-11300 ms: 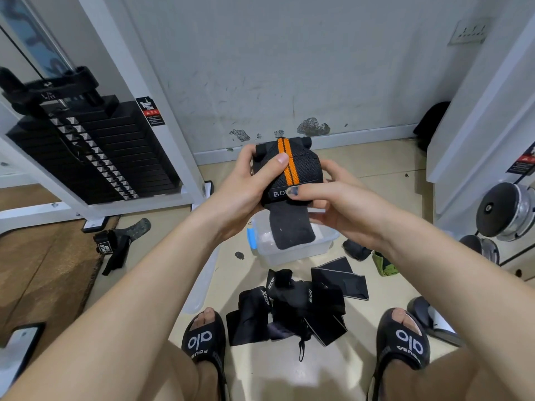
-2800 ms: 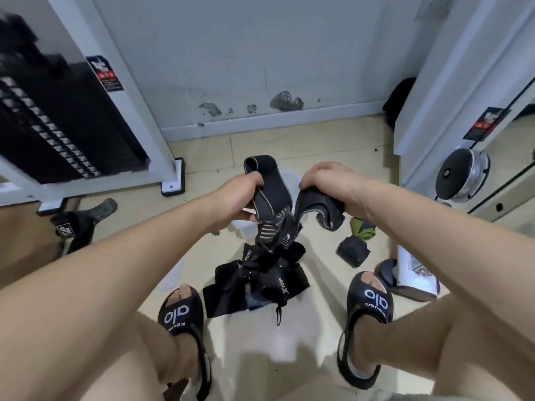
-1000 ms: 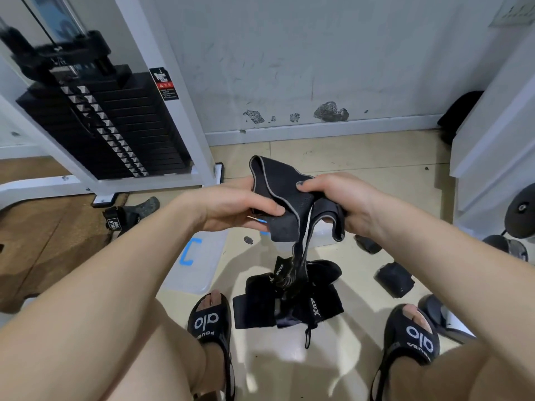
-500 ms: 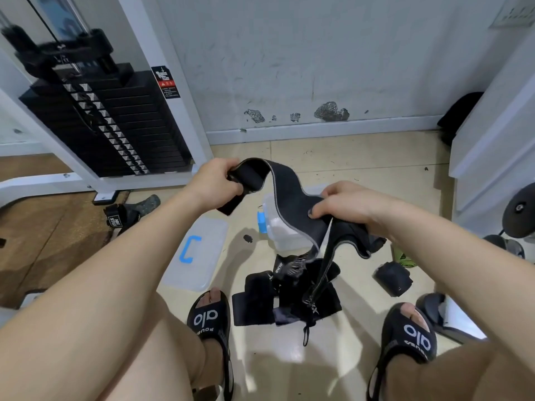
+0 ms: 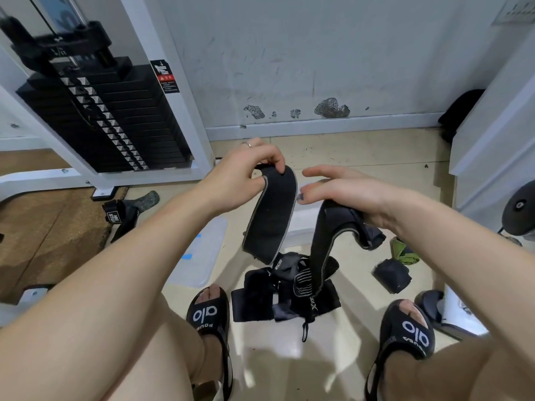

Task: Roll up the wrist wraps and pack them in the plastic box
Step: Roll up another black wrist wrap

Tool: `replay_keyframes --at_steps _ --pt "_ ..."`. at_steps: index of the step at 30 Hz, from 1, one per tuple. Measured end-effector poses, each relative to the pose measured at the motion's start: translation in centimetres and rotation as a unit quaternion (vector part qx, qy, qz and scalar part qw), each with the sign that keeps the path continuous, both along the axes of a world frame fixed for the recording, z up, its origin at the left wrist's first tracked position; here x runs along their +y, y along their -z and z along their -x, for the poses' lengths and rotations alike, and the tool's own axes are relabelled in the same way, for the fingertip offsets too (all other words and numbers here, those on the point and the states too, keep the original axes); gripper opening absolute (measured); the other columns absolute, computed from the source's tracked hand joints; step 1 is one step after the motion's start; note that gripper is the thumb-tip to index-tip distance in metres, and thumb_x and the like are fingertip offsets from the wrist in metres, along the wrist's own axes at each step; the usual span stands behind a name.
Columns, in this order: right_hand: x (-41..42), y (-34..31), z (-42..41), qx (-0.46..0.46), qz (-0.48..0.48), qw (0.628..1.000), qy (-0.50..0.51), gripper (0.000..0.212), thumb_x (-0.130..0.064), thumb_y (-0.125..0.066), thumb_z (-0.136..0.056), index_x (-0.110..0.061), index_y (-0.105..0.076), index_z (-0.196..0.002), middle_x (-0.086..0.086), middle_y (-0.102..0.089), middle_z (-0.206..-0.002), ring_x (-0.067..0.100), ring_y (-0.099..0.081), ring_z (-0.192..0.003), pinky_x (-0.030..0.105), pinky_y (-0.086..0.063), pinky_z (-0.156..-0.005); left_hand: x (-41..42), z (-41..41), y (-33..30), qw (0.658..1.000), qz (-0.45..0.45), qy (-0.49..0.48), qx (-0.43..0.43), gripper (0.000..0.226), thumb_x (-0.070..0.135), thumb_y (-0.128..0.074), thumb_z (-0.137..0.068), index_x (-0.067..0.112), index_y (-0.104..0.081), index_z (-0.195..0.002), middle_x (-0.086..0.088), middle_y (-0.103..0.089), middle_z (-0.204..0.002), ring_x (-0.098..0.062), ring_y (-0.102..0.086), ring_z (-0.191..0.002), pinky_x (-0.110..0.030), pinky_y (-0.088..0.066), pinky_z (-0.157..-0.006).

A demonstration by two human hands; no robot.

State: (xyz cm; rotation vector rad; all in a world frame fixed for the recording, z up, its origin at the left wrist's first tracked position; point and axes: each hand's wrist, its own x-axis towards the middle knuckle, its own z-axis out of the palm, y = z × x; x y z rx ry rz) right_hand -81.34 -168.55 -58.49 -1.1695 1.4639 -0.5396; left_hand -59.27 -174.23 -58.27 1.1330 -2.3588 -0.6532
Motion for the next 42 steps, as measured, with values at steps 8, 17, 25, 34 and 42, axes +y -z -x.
replay_keyframes --at_steps 8,17,25,34,42 --pt "0.1 0.2 -0.9 -0.115 0.036 0.992 0.040 0.024 -0.013 -0.073 -0.092 -0.015 -0.060 -0.073 0.005 -0.067 -0.073 0.015 -0.061 -0.059 0.025 -0.051 -0.055 0.4 0.9 0.1 0.990 -0.066 -0.126 -0.010 0.041 0.030 -0.072 -0.094 0.019 -0.047 -0.124 0.000 -0.054 -0.111 -0.013 -0.055 -0.095 -0.029 -0.048 -0.082" --pt "0.4 0.0 -1.4 -0.154 0.030 0.983 0.094 0.022 -0.009 -0.076 -0.086 -0.009 -0.064 -0.104 0.023 -0.066 -0.097 0.033 -0.062 -0.088 0.046 -0.052 -0.083 1.3 2.3 -0.8 0.867 -0.401 -0.166 0.244 0.036 0.048 -0.048 -0.106 0.016 -0.056 -0.092 0.006 -0.065 -0.071 -0.010 -0.066 -0.067 -0.030 -0.058 -0.076" --pt "0.1 -0.9 -0.4 -0.143 0.034 0.978 0.148 0.034 0.007 -0.063 -0.074 -0.014 -0.063 -0.102 0.019 -0.074 -0.103 0.026 -0.059 -0.074 0.031 -0.048 -0.062 0.4 1.6 0.2 0.931 -0.237 -0.213 0.178 0.038 0.014 -0.070 -0.093 0.032 -0.038 -0.095 -0.011 -0.056 -0.089 -0.016 -0.045 -0.066 -0.028 -0.039 -0.058" --pt "-0.1 -1.4 -0.7 -0.232 0.051 0.951 0.199 0.027 0.015 -0.054 -0.083 -0.010 -0.057 -0.093 0.016 -0.074 -0.094 0.020 -0.062 -0.069 0.025 -0.047 -0.055 1.9 2.5 -0.6 0.964 -0.226 -0.117 0.078 0.010 0.019 -0.067 -0.095 0.024 -0.075 -0.099 0.000 -0.071 -0.096 -0.007 -0.058 -0.082 -0.021 -0.043 -0.075" --pt "-0.1 -0.6 -1.4 -0.175 0.069 0.960 0.205 0.012 -0.001 -0.063 -0.091 -0.010 -0.056 -0.091 0.009 -0.060 -0.075 0.020 -0.057 -0.064 0.029 -0.045 -0.054 2.8 3.1 -1.1 0.955 -0.286 -0.023 0.082 0.067 0.073 -0.057 -0.086 0.009 -0.074 -0.091 -0.011 -0.068 -0.085 -0.028 -0.064 -0.085 -0.040 -0.051 -0.094"
